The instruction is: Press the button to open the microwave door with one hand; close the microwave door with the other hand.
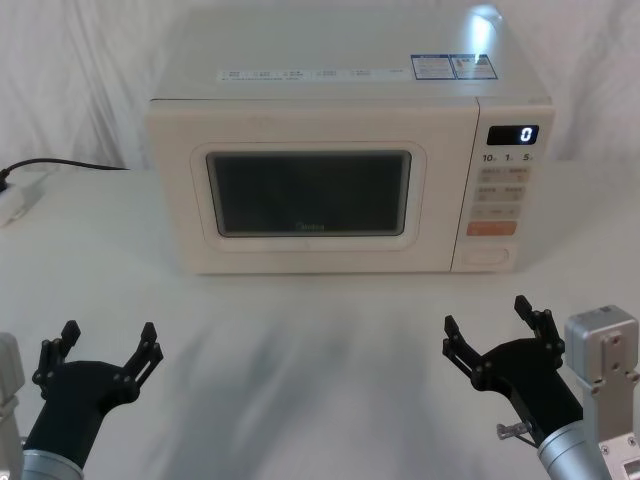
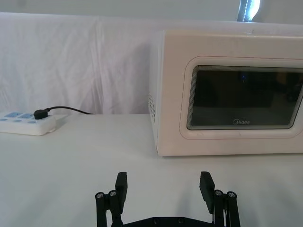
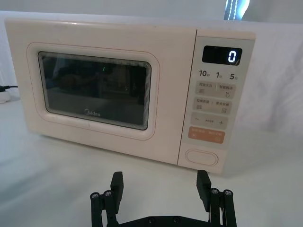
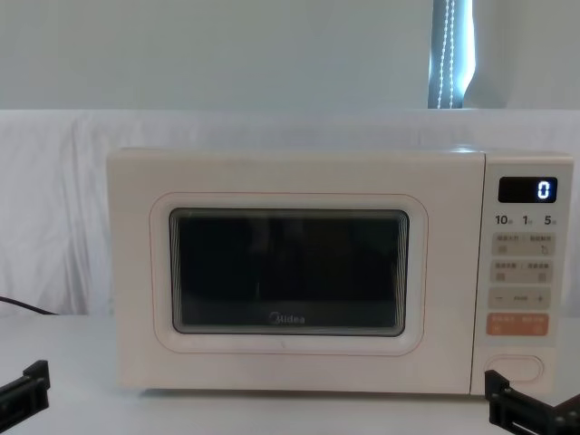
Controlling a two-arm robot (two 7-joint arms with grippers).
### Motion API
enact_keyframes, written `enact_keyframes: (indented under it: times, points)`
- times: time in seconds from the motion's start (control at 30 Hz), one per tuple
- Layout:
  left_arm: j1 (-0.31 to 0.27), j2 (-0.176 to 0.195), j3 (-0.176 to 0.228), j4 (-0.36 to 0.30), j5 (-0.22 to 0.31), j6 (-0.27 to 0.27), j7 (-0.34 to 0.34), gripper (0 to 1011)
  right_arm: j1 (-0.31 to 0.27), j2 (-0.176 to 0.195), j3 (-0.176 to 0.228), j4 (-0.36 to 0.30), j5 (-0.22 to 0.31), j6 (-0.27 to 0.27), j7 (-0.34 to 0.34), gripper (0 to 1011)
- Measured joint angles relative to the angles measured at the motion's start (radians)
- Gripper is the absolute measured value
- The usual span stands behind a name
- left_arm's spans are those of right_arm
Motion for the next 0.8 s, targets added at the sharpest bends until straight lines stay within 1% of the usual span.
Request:
enact_keyframes:
  times: [0.8]
  points:
    - [0.0,0.0,0.0,0.0,0.0,0.0,0.0,1001,0.0,0.0,0.0,0.0,0.0,0.0,0.0,1002]
